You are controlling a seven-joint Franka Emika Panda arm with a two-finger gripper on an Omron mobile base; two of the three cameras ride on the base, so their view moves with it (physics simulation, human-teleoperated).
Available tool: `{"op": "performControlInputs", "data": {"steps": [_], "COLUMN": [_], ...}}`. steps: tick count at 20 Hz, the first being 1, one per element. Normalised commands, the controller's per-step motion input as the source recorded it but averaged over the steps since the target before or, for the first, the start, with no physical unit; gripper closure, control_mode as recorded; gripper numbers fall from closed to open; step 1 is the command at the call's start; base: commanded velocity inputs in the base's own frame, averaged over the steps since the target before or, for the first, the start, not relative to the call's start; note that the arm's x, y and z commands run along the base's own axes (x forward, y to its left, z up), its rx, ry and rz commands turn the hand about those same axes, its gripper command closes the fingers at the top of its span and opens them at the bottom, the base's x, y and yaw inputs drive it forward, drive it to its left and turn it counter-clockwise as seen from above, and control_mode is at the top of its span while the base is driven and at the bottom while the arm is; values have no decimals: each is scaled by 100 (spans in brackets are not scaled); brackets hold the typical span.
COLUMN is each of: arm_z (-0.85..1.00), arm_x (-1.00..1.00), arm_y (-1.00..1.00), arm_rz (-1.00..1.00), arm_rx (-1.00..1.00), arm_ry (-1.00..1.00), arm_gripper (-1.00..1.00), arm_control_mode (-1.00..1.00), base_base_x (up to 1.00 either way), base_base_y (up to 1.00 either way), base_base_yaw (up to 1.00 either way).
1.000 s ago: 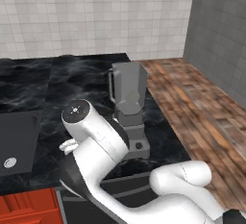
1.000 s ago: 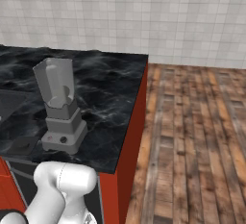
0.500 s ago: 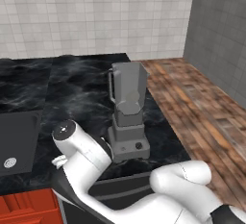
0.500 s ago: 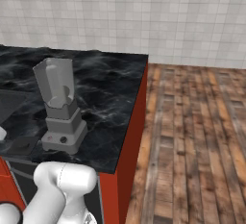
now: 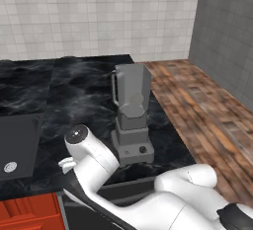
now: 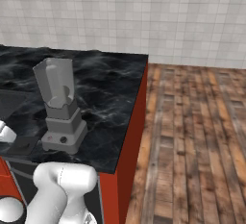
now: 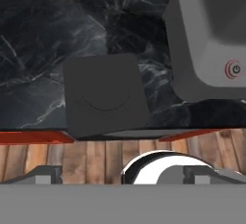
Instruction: Open the blender lid, put the orange in the blender, close the lid, and start the blender.
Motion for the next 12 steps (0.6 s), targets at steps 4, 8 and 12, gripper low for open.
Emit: {"op": "performControlInputs", "data": {"steps": [4, 8, 12], "arm_z": [-6, -8, -14], "arm_x": [31, 38, 24], "arm_y": [0, 0, 0], "arm_rz": [0, 0, 0], "arm_rx": [1, 0, 0], "arm_ry": [0, 1, 2], "arm_gripper": [-100, -100, -100], "arm_control_mode": [-100, -100, -100], "base_base_x": [0, 0, 0], "base_base_y": [0, 0, 0], "base_base_yaw": [0, 0, 0]}}
